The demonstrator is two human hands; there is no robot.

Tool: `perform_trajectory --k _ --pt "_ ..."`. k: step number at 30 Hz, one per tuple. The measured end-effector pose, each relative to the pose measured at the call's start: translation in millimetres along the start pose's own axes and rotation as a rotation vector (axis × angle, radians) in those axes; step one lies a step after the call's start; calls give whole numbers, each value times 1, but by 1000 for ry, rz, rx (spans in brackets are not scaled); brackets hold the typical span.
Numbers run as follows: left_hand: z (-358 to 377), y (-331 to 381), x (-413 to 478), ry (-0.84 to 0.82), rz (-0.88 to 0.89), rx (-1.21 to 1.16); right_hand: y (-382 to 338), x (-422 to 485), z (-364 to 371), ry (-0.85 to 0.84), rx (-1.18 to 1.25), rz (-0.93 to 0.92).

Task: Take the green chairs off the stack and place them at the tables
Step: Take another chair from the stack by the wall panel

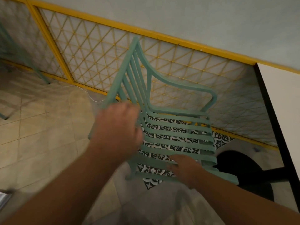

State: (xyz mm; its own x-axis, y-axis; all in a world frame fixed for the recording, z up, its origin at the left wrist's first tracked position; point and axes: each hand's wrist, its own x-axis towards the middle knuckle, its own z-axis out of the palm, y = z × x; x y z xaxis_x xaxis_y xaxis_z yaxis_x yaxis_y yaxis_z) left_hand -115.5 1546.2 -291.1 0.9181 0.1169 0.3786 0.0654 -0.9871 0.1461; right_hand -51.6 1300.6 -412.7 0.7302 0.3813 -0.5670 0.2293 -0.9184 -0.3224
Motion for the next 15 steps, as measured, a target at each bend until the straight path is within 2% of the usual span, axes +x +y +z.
perform_trajectory --k 1,2,4,5,8,10,15 --pt "11 20 -16 -124 78 -26 16 -4 0 12 -23 29" --pt "24 37 -30 -311 83 -20 32 -8 0 13 -60 53" --pt "51 48 -50 -652 -37 99 57 -16 -2 21 -128 93" --pt "62 43 -57 -727 -54 188 65 -18 -3 32 -137 107" --pt "82 29 -71 -687 -1 318 74 -18 -5 25 -160 121" --pt "91 25 -74 -573 23 271 74 -13 -6 6 -181 120" --pt "98 16 -70 -494 77 242 69 -8 -6 -21 -215 124"
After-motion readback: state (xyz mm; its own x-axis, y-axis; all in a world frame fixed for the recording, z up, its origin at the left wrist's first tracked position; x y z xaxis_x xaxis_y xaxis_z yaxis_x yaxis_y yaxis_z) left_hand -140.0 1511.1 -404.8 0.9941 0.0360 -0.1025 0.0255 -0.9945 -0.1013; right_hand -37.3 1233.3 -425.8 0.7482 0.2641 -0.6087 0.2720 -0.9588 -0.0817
